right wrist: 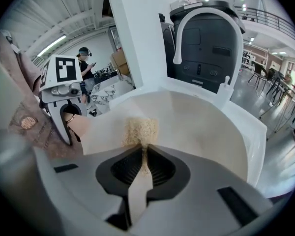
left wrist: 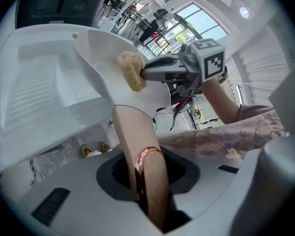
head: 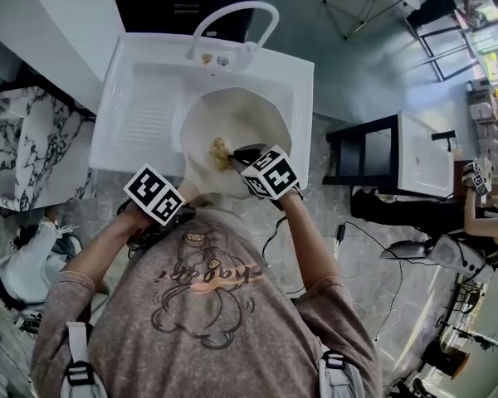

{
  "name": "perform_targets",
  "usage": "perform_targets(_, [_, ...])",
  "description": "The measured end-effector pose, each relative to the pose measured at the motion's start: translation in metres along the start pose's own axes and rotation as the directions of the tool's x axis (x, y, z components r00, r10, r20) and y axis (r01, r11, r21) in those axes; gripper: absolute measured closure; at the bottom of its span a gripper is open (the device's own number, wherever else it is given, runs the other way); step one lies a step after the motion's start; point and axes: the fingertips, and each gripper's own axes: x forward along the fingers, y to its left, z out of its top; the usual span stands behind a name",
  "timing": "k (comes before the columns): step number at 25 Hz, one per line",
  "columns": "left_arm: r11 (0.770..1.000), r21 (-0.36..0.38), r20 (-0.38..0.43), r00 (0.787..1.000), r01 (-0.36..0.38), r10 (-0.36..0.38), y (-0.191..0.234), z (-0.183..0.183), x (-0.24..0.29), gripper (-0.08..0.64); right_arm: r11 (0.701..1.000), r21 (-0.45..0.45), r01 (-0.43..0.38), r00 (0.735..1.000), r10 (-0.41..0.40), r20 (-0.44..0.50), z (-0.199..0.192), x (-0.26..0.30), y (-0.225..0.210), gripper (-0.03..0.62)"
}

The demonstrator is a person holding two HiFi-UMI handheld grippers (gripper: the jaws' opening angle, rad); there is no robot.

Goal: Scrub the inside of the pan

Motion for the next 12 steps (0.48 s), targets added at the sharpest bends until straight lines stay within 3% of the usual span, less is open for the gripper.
perform_targets(7, [0.998, -0.065, 0.066, 0.997, -0.021, 0.025, 0.023, -0.005, -0.017, 0.453, 0.996, 0.074, 0.056, 0.99, -0.065, 0.125, 0.005, -0.042, -0.013, 0.546])
perform_targets(12, [0.989, -0.147, 0.13, 0.991, -0.014, 0.033, 0.04, -0.011, -0.032, 0.453, 0.973, 0.225, 0.058, 0.958, -0.118, 0.26, -0.004, -0.074, -0.023, 0.546])
